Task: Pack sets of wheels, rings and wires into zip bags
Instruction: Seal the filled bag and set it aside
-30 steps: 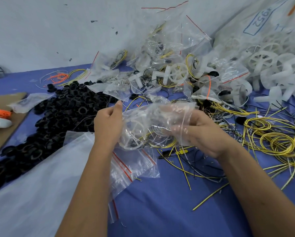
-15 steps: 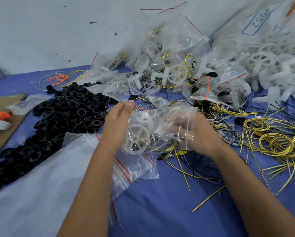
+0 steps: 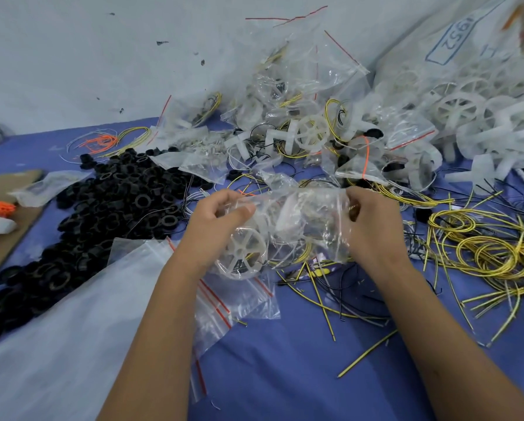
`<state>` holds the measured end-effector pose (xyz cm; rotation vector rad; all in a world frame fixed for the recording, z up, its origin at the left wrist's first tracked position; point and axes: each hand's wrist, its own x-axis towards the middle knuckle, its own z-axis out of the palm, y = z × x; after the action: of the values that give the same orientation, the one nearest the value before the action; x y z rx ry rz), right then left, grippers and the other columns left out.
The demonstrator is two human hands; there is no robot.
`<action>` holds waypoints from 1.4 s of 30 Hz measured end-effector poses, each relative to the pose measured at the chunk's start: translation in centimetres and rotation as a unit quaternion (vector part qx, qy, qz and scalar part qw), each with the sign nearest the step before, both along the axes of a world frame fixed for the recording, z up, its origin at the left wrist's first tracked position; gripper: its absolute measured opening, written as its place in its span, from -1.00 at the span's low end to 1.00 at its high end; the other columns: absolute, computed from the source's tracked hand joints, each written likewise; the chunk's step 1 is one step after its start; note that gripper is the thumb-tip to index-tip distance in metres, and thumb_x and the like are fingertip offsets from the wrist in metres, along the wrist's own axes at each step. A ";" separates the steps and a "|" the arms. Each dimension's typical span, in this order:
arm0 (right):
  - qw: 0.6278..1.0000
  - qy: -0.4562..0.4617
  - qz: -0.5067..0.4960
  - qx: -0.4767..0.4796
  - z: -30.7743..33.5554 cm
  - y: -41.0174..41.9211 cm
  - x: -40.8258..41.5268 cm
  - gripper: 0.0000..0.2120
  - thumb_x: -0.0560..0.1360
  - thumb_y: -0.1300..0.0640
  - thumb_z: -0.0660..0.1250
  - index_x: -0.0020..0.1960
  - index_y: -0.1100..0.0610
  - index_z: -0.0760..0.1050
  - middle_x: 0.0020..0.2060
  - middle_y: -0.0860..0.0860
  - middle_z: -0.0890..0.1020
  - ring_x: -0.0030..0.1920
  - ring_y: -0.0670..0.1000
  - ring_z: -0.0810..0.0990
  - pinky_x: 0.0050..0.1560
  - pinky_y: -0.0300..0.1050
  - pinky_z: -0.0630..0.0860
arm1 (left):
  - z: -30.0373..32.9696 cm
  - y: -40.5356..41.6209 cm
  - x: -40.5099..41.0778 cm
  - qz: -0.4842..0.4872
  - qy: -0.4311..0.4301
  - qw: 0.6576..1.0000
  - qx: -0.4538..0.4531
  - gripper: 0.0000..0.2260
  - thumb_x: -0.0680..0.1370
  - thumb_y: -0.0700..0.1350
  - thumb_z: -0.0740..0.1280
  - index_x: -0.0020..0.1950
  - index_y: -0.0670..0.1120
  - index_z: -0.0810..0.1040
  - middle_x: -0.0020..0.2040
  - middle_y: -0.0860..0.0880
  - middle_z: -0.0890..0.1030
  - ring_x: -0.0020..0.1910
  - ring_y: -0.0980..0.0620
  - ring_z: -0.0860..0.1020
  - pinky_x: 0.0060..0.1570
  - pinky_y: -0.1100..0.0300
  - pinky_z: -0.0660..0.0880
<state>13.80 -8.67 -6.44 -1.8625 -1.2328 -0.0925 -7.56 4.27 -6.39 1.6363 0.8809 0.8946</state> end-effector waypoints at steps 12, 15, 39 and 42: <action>0.740 0.624 0.119 0.223 1.3 0.4 1.4 -0.90 0.66 0.19 0.27 0.15 0.19 0.48 -0.03 0.10 0.73 -0.22 -0.02 0.65 -0.40 -0.28 0.46 | 0.2 0.1 -0.1 -0.020 -0.034 0.999 -0.007 -0.45 0.36 0.13 0.44 -0.10 -0.36 0.40 -0.22 -0.09 0.39 -0.21 -0.04 0.32 -0.12 0.07 0.28; 0.764 0.596 0.066 0.240 1.0 0.5 1.4 -0.90 0.66 0.29 0.24 0.12 0.24 0.52 -0.22 0.08 0.73 -0.32 -0.04 0.62 -0.39 -0.30 0.47 | 0.2 0.1 -0.1 -0.014 -0.032 0.999 -0.005 -0.47 0.37 0.11 0.44 -0.11 -0.36 0.41 -0.23 -0.09 0.39 -0.21 -0.03 0.32 -0.15 0.08 0.29; 0.831 0.482 -0.070 0.271 0.3 0.8 2.5 -0.55 0.57 0.37 0.35 0.42 0.22 0.36 0.16 0.05 0.60 -0.03 -0.10 0.72 -0.01 -0.27 0.60 | 1.2 0.8 -1.0 0.107 0.059 0.990 0.075 -0.76 0.51 0.00 0.45 -0.24 -0.08 0.49 -0.32 0.00 0.53 -0.36 0.08 0.42 -0.25 0.16 0.37; 0.855 0.462 -0.077 0.224 0.3 0.8 2.0 -0.60 0.62 0.34 0.31 0.43 0.32 0.39 0.23 0.18 0.57 -0.12 0.06 0.75 -0.08 -0.14 0.68 | 2.4 0.4 -0.3 0.128 0.107 0.977 0.135 -0.81 0.53 0.07 0.44 -0.19 0.01 0.56 -0.25 0.11 0.60 -0.31 0.24 0.50 -0.24 0.28 0.37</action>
<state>15.76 -7.90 -6.17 -1.2973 -0.3379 0.3679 -7.91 4.68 -3.99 1.9088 1.1815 1.0655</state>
